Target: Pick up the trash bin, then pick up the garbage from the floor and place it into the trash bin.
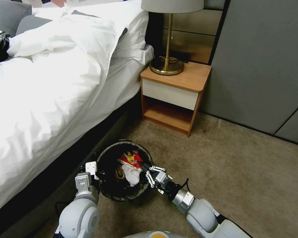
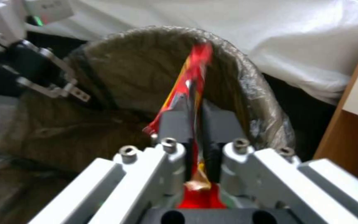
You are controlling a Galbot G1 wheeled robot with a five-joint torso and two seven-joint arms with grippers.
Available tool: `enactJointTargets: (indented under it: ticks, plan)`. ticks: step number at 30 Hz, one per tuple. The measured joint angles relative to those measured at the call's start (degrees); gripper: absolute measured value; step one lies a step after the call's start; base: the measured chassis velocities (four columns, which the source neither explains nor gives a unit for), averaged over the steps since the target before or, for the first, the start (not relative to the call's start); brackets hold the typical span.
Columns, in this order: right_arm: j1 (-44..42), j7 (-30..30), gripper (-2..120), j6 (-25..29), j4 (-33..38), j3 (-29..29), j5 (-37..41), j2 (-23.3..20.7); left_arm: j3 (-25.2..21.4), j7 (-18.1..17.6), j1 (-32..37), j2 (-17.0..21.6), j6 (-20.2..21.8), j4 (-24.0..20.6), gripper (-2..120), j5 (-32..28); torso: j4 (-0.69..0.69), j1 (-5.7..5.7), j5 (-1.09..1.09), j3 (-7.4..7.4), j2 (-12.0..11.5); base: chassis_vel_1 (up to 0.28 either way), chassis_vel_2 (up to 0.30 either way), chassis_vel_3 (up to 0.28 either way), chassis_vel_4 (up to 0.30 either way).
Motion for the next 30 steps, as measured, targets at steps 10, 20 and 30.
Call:
enactJointTargets:
  ticks: [10,20,30]
  plan:
    - [1.71,0.31,44,-0.67,-0.96,-1.08,-0.29,-0.31,0.21,-0.09,0.84,0.32,1.85,-1.36,0,-1.38,0.01,0.0,0.01,0.0,0.0,0.0,0.0,0.0,0.0]
    - [2.05,0.3,83,-0.81,-0.39,-1.9,-0.65,-1.73,0.37,-0.28,1.43,0.44,3.03,-2.17,0,-1.92,0.0,0.0,0.01,0.0,0.0,0.0,0.0,0.0,0.0]
    - [1.97,2.01,100,0.08,7.73,-1.29,-1.9,-0.78,0.4,0.41,2.7,0.81,4.1,-2.58,0,-0.91,0.01,0.0,0.0,0.0,0.0,0.0,0.0,0.0,0.0]
